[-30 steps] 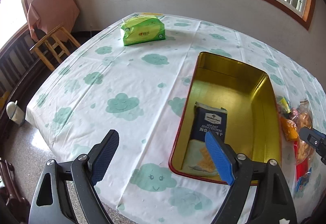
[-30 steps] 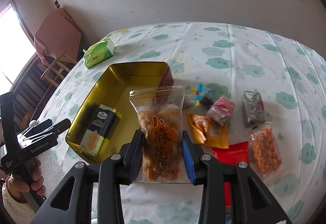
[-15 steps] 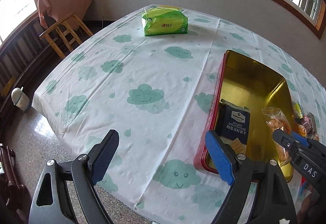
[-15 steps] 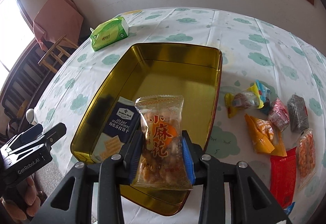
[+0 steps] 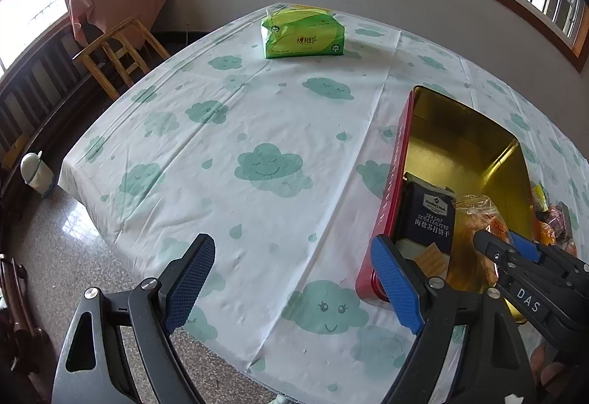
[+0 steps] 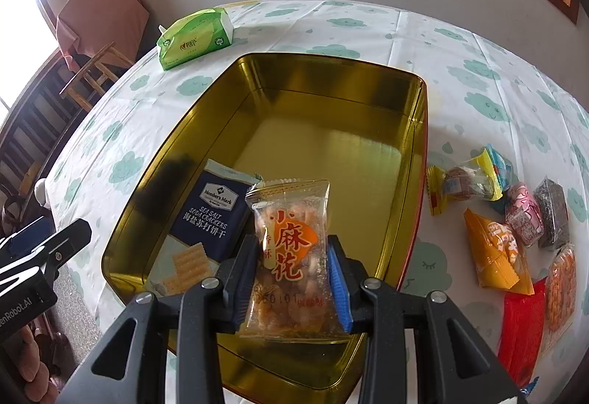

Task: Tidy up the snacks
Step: 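Lower the orange twist bag into the tin and open the right gripper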

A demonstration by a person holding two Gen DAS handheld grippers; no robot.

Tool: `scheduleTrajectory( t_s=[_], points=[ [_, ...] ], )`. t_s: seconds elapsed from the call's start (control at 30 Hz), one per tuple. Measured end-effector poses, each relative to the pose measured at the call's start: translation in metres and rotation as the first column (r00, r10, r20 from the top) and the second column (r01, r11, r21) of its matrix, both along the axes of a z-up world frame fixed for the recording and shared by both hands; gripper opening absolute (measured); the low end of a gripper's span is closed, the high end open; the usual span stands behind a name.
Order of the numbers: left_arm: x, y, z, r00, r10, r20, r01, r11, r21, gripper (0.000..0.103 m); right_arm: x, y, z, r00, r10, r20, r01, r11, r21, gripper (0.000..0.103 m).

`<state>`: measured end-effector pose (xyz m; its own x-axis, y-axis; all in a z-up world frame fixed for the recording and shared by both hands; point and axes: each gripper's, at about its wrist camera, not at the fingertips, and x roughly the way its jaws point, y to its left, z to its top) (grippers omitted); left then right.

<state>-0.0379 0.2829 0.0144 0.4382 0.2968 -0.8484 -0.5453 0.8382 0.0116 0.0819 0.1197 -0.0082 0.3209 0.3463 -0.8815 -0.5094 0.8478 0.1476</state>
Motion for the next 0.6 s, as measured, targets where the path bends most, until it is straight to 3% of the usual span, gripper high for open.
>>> scheduleTrajectory(
  t_s=[0.6],
  points=[
    [-0.0053, 0.0034, -0.0034, 1.000, 0.007, 0.002, -0.007, 1.000, -0.019, 0.084, -0.0030, 0.0072, -0.0019, 0.999, 0.035, 0.020, -0.035, 0.999, -0.022, 0.038]
  ],
)
